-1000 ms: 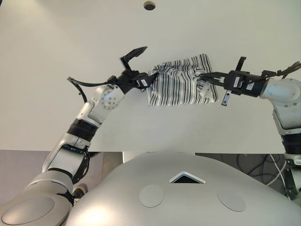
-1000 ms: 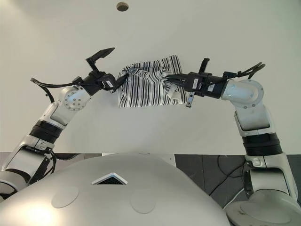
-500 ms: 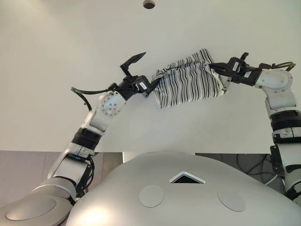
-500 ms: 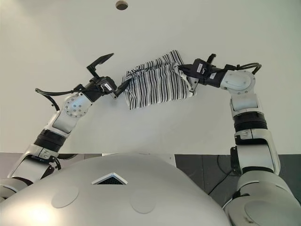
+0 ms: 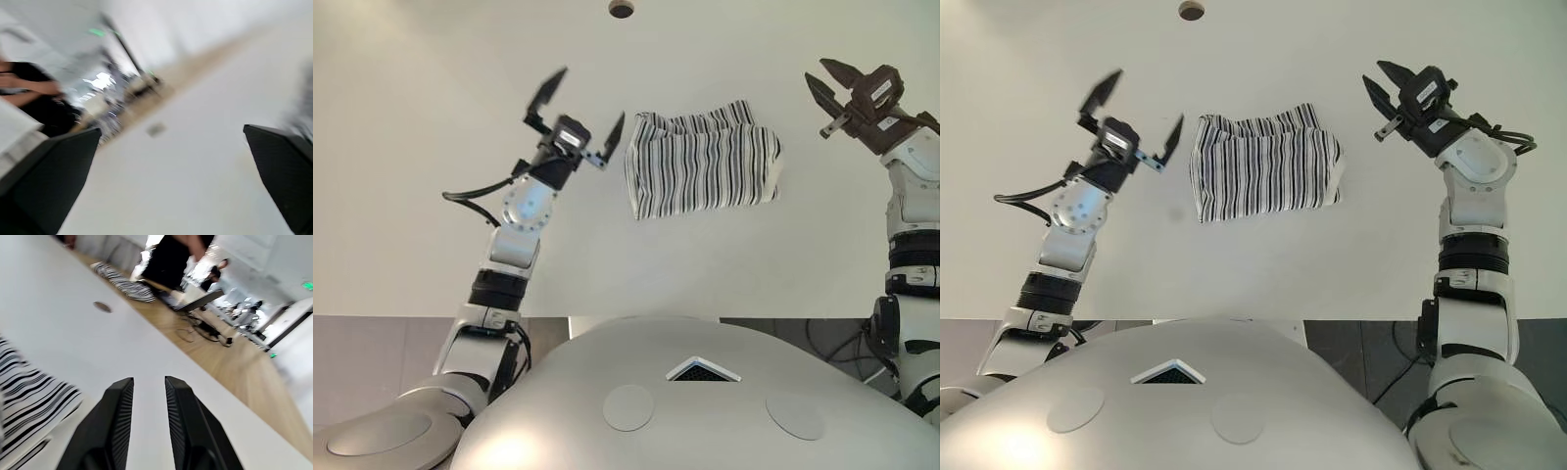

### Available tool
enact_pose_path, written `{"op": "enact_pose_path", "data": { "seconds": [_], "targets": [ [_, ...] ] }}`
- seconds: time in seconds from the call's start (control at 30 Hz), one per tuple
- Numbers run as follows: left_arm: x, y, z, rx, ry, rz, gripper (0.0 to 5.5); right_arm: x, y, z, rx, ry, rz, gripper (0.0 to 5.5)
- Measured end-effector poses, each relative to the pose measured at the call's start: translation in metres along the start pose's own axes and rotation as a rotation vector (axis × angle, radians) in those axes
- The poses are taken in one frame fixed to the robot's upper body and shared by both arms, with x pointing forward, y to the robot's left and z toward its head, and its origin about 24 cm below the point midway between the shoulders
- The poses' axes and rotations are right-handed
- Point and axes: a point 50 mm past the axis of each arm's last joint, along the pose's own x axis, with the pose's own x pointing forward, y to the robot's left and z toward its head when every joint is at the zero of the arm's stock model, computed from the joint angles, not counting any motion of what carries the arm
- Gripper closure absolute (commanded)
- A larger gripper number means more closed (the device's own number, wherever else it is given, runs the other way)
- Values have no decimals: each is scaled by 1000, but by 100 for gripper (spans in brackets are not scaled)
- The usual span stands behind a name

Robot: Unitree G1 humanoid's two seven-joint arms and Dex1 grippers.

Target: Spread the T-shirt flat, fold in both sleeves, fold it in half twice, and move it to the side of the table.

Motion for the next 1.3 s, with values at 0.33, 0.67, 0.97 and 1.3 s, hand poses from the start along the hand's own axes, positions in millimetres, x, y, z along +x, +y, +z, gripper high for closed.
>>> {"op": "enact_pose_path", "data": {
  "seconds": [0.33,0.67,0.97,1.3],
  "targets": [
    [6,14,11,-136,-81,126,10,30,112,32,-67,-150,644,430],
    [7,2,13,-129,-83,91,10,68,111,-5,62,79,727,430],
    [1,6,16,-94,-87,145,10,52,48,-55,335,334,298,430],
    [-2,14,19,-55,-103,241,10,-132,-59,-112,392,813,-900,430]
  ]
}}
